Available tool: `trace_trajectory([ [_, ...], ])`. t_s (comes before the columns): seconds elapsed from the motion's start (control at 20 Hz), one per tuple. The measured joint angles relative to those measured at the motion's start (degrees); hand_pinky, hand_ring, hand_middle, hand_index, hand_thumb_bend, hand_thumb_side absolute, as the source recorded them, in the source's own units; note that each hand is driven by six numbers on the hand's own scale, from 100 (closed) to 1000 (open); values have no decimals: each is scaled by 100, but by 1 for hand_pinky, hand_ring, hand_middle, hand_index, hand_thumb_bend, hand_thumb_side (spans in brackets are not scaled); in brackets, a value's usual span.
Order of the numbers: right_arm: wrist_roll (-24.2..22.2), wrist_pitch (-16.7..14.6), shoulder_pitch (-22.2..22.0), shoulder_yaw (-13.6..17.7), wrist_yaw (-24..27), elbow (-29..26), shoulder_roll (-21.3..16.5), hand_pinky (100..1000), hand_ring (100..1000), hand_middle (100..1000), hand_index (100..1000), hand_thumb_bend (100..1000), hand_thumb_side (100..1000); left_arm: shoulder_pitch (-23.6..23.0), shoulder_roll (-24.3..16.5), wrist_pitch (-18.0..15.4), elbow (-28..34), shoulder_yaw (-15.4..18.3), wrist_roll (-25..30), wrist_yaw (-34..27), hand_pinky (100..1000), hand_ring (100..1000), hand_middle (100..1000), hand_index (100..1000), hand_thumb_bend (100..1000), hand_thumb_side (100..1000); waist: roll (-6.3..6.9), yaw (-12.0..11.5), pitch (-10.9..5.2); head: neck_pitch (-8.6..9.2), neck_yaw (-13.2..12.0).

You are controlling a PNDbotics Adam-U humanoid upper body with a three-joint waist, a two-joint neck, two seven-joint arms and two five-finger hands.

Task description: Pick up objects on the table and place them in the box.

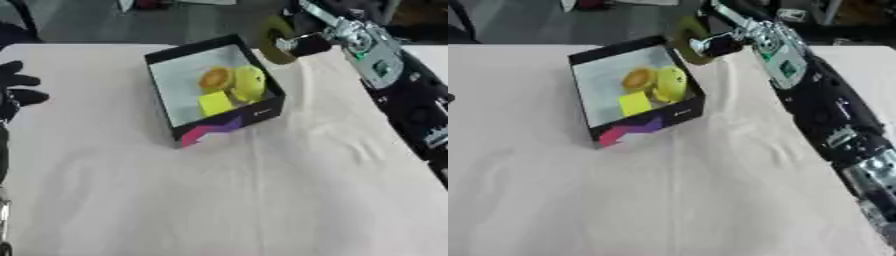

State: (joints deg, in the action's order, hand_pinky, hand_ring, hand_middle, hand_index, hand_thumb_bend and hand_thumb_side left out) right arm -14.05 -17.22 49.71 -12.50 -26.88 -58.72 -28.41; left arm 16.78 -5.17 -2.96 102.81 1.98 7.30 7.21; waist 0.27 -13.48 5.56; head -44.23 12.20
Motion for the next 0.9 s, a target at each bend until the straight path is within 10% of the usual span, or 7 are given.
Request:
trace_trajectory([
  [0.15,-7,-162,16,-65,-255,186,190,875,911,899,900,100,226,23,26,-8,3,-42,52,-37,710,591,623,826,100,877,0,-36,0,0,47],
  [0.25,-22,-245,16,-111,-448,234,256,885,932,942,938,100,468,43,29,-9,6,-71,79,-53,710,592,623,826,100,876,0,-51,0,0,56],
  [0.35,11,-290,16,-131,-645,235,302,885,939,961,951,100,507,46,51,-15,18,-92,107,-69,710,592,623,826,100,876,0,-66,0,0,56],
  [0.9,952,-112,-185,-19,-612,-362,259,866,915,914,902,100,279,46,68,-4,35,-91,110,-90,710,592,623,824,100,878,-3,92,0,0,-69],
])
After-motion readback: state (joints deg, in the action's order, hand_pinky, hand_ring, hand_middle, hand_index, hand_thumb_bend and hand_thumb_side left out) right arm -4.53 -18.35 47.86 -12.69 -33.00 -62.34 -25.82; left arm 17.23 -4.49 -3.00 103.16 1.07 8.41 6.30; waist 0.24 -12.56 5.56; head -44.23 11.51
